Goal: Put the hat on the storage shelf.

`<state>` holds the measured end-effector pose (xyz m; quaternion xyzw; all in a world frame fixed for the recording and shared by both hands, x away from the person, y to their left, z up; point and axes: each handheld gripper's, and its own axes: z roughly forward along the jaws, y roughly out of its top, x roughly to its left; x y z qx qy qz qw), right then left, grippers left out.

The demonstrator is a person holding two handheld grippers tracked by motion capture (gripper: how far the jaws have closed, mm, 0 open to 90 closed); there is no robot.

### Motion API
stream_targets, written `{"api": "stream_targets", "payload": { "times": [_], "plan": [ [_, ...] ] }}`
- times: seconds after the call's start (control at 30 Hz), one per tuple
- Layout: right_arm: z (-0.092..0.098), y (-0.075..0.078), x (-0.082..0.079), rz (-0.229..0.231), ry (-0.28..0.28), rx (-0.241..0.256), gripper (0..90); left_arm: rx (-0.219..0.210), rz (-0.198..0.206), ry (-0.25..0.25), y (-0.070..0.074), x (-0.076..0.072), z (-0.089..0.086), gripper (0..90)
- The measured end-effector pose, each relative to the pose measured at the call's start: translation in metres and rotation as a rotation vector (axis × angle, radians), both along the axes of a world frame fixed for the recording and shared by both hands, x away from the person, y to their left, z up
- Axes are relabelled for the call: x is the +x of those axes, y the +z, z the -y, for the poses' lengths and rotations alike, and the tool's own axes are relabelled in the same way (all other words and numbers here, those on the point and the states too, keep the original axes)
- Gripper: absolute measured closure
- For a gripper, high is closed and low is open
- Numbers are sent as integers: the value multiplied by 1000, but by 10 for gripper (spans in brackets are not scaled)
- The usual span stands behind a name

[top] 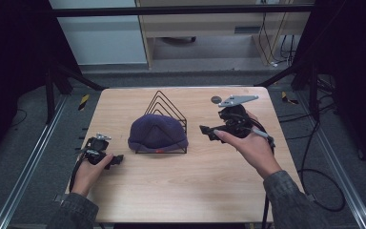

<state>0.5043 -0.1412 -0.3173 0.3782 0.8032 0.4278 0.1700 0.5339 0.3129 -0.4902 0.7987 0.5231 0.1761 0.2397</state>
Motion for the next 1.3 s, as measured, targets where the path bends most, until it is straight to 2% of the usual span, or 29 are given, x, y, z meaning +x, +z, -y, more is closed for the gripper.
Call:
{"api": "stream_targets", "payload": {
  "times": [0.13, 0.23, 0.6, 0.77, 0.83, 0.93, 0.97, 1.07, 1.17, 1.3],
  "plan": [
    [15, -12, -6, -15, -31, 8, 125, -7, -1, 3, -1, 0, -1, 64],
    [25, -28, -12, -35, -59, 11, 117, -10, 1, 3, -1, -1, -1, 54],
    [69, -126, -29, -174, -140, 7, 103, -13, 17, 0, -3, -2, -1, 35],
    [84, -160, -34, -196, -166, -13, 104, -15, 22, 0, -4, -2, 0, 28],
    [87, -170, -36, -200, -185, -38, 110, -17, 24, 0, -4, -3, 0, 27],
    [90, -182, -37, -208, -204, -53, 113, -17, 25, 0, -4, -3, -1, 27],
    [90, -184, -38, -198, -210, -65, 114, -17, 25, -1, -4, -3, 0, 26],
    [90, -184, -37, -192, -210, -87, 113, -17, 26, -2, -4, -2, 0, 19],
    [88, -188, -41, -144, -209, -118, 108, -18, 27, -5, -5, -2, 0, 13],
    [85, -191, -45, -113, -221, -133, 104, -21, 30, -7, -5, -2, 0, 9]
  ]
}}
